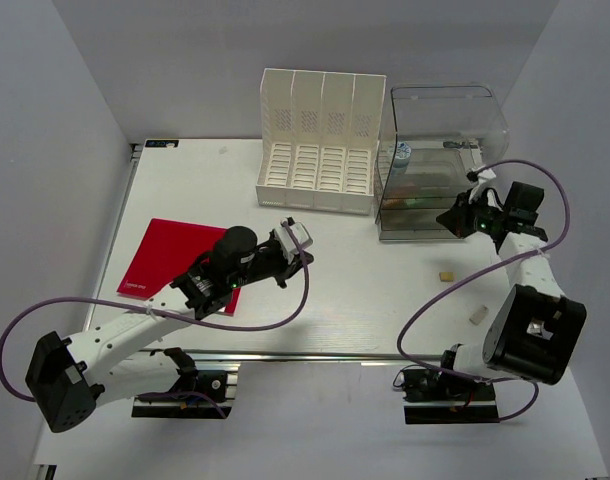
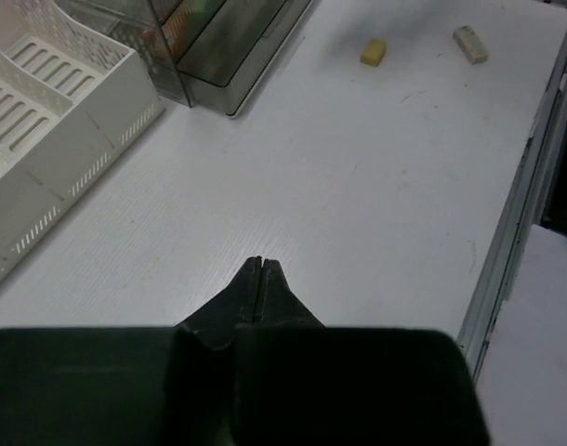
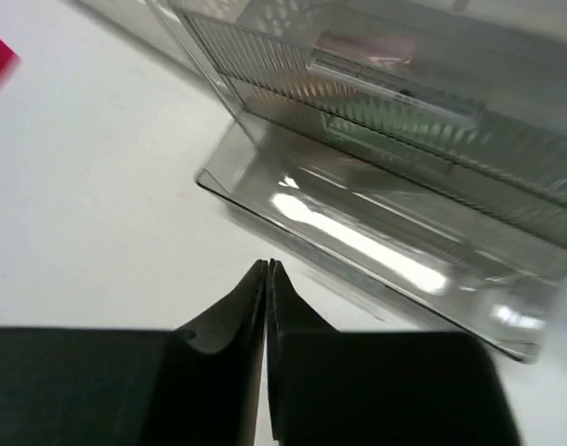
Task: Organize the desk
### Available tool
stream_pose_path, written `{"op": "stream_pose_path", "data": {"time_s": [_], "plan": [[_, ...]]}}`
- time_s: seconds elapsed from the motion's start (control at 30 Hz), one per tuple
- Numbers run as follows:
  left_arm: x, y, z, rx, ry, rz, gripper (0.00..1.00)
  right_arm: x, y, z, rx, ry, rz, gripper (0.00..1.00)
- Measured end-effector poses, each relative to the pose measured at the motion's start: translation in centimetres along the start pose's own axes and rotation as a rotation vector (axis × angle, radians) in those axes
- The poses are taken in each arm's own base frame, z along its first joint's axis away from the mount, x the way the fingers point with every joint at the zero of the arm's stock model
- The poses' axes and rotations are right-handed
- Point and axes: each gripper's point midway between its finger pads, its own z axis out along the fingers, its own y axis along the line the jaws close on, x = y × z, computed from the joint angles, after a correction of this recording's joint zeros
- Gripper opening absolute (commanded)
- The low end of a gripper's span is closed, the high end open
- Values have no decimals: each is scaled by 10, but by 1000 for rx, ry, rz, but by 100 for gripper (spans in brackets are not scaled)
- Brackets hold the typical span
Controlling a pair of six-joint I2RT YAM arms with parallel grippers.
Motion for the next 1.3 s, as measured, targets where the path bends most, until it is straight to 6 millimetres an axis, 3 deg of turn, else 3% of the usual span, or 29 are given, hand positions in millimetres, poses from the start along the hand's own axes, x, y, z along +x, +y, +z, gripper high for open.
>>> {"op": "stream_pose_path", "data": {"time_s": [0.03, 0.07, 0.1, 0.17, 0.2, 0.33, 0.5, 0.63, 0.83, 1.07, 1.3], "plan": [[-1, -1, 0, 6, -3, 2, 2, -1, -2, -6, 20, 25, -86, 43], [-1, -2, 0, 14, -4, 2, 5, 3, -4, -12, 42, 59, -154, 52], [-1, -3, 0, 19, -5, 2, 22, 9, -6, -18, 56, 99, -216, 72], [-1, -4, 0, 24, -5, 5, 51, 27, -11, -26, 63, 206, -296, 86], [-1, -4, 0, 26, -5, 8, 56, 34, -14, -29, 59, 253, -326, 89], [-2, -5, 0, 29, -7, -3, 64, 69, -25, -40, 25, 429, -465, 84], [-5, -6, -2, 27, -16, -2, 66, 104, -28, -48, -31, 546, -625, 64], [-7, -6, -3, 26, -22, -1, 66, 120, -29, -51, -98, 614, -697, 55], [-7, -6, -4, 26, -22, -1, 66, 141, -35, -45, -179, 693, -709, 66], [-7, -5, -4, 24, -22, -1, 67, 150, -41, -40, -173, 738, -770, 78], [-7, -4, -4, 19, -21, -1, 67, 160, -44, -35, -185, 770, -771, 77]]}}
